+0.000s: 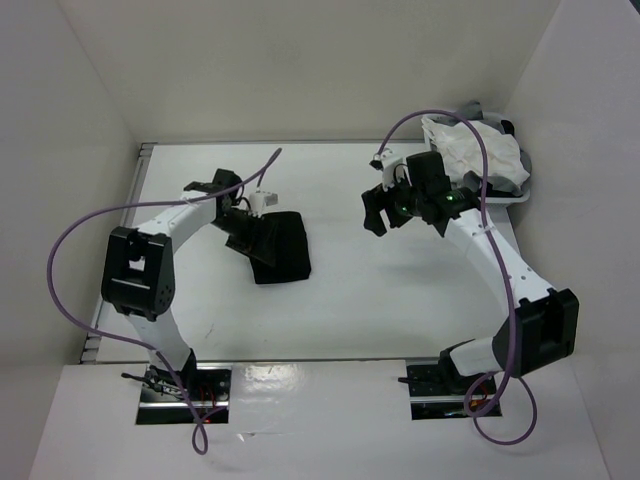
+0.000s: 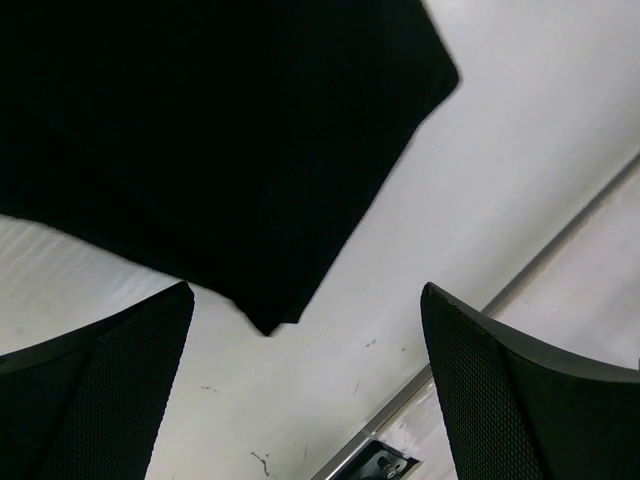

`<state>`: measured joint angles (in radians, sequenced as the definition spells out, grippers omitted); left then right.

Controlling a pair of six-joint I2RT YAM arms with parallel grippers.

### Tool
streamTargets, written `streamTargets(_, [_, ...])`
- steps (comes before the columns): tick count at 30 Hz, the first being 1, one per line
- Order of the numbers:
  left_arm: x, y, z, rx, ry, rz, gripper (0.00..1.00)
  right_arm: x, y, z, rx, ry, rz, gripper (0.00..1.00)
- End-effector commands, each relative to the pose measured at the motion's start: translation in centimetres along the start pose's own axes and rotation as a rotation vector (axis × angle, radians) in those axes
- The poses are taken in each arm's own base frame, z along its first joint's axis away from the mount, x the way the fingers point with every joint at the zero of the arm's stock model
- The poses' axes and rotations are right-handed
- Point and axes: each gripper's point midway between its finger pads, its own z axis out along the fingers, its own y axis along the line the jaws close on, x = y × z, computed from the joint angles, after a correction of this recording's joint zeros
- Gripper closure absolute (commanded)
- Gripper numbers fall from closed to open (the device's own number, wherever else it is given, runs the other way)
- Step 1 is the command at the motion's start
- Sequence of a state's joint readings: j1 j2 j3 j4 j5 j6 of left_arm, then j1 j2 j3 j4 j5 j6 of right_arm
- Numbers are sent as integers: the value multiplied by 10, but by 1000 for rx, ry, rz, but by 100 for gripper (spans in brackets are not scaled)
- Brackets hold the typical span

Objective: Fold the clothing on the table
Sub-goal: Fold the skirt

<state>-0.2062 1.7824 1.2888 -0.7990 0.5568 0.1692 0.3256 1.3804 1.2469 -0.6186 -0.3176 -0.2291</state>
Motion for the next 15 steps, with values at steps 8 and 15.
streamTargets(8, [-13,44,-56,-247,-128,-129,0,-12,-16,-4,99,-61,21,17])
streamTargets(15, [-43,11,-198,-485,-620,-61,0,-28,-56,-32,343,-146,135,5])
